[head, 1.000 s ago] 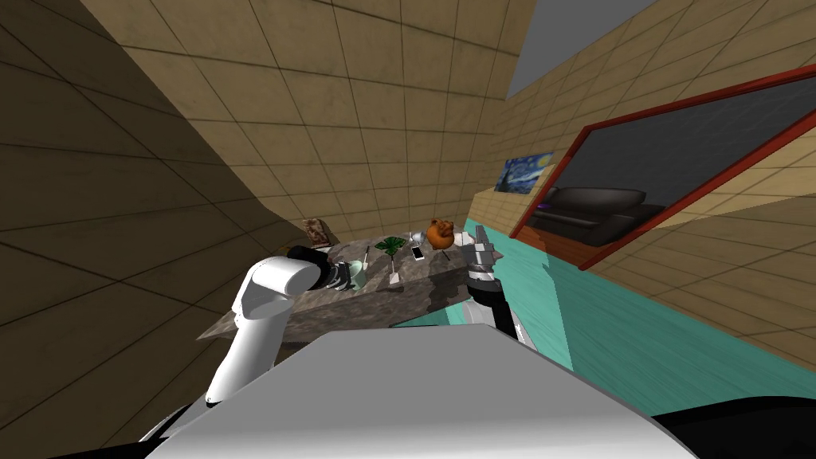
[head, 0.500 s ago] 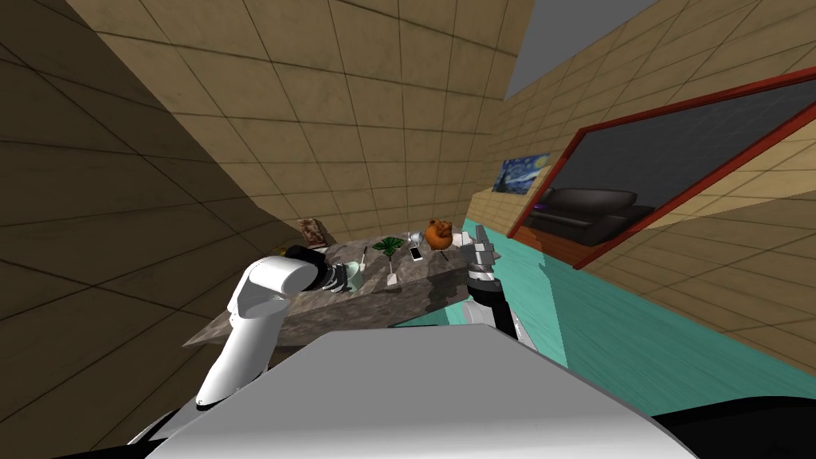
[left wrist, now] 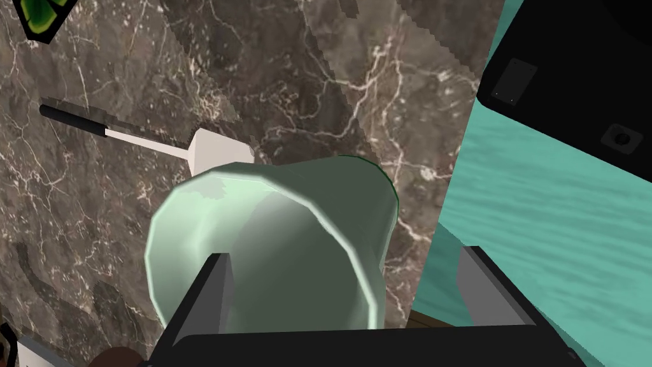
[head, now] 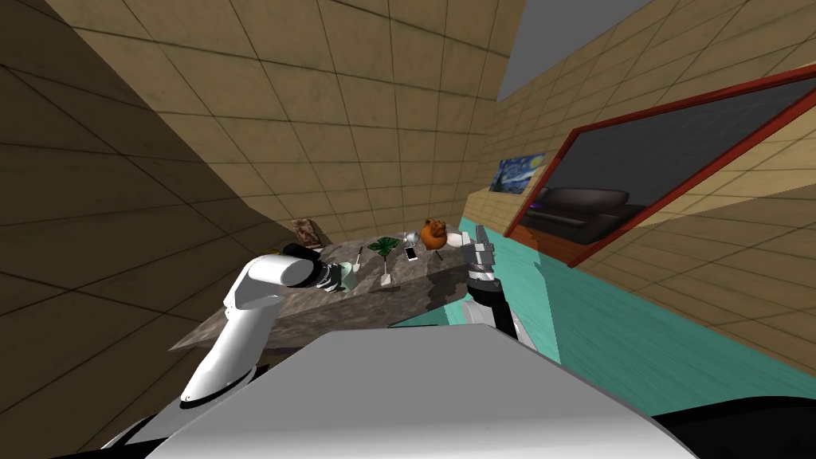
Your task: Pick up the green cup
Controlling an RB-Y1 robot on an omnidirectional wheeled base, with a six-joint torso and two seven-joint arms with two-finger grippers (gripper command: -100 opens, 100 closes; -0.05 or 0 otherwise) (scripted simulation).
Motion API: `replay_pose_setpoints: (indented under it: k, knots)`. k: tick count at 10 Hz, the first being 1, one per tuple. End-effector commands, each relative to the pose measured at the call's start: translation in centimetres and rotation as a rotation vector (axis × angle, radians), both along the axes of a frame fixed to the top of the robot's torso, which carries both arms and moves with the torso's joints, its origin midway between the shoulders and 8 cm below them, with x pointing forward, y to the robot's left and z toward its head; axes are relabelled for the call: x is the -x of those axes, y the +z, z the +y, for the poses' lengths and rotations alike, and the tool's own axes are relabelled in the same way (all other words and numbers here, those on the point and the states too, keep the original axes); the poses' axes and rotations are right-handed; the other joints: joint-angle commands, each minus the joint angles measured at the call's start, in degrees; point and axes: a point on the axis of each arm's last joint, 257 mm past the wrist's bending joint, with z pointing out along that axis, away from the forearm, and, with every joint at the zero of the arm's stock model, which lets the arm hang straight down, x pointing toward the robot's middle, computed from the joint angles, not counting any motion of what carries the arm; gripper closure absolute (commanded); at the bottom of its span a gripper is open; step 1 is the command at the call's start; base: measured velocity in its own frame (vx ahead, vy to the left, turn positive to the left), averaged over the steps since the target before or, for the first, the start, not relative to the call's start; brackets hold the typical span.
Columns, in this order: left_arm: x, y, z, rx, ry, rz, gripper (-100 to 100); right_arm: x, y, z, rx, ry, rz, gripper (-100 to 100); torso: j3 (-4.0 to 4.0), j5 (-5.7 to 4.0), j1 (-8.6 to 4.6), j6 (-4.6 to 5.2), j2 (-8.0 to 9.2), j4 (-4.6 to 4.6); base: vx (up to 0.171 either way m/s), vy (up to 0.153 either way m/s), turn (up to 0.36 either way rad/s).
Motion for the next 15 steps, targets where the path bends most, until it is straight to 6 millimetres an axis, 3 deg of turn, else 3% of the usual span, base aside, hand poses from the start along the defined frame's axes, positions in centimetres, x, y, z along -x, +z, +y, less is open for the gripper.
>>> replay_pose_setpoints:
  k: [1,4,5,7,9,10,12,14,15]
  knots:
    - [-0.6,-0.2,1.4,-0.016,-0.022,0.0,-100,0.0,0.0,0.0,0.0,0.0,0.0,0,0.0,0.0,0.0,0.0,0.0,0.0,-0.008,-0.162,-0.033]
    - [0.0,-2.2,2.6,0.0,-0.002,0.065,-100,0.0,0.0,0.0,0.0,0.0,0.0,0,-0.04,0.03,0.23,-0.01,-0.08,-0.02,0.007,-0.027,0.003]
    - [-1.0,-0.9,4.7,-0.012,-0.022,0.022,-100,0.0,0.0,0.0,0.0,0.0,0.0,0,-0.04,0.07,0.37,-0.02,-0.06,-0.01,0.006,-0.115,-0.095]
    - [-0.6,-2.0,5.8,-0.018,-0.034,0.06,-100,0.0,0.0,0.0,0.0,0.0,0.0,0,-0.02,-0.05,-0.15,-0.01,-0.03,-0.01,-0.006,-0.109,-0.009]
    - [-0.1,-3.3,6.5,0.001,-0.007,0.099,-100,0.0,0.0,0.0,0.0,0.0,0.0,0,-0.02,0.04,0.21,0.0,-0.03,-0.02,-0.002,-0.005,-0.001]
    - [-1.1,-1.5,8.5,-0.012,-0.025,0.042,-100,0.0,0.0,0.0,0.0,0.0,0.0,0,-0.02,0.07,0.33,-0.01,-0.04,-0.02,-0.005,-0.118,-0.099]
    - [-0.6,-2.5,9.7,-0.018,-0.04,0.076,-100,0.0,0.0,0.0,0.0,0.0,0.0,0,-0.02,-0.05,-0.16,-0.01,-0.03,-0.01,0.0,-0.106,-0.005]
    - [0.1,-4.0,10.6,0.009,-0.004,0.119,-100,0.0,0.0,0.0,0.0,0.0,0.0,0,-0.06,0.07,0.18,0.04,-0.07,-0.05,0.004,-0.009,-0.006]
    - [-0.9,-1.8,12.7,-0.009,-0.022,0.053,-100,0.0,0.0,0.0,0.0,0.0,0.0,0,-0.1,0.17,0.34,0.01,-0.09,-0.12,0.021,-0.107,-0.091]
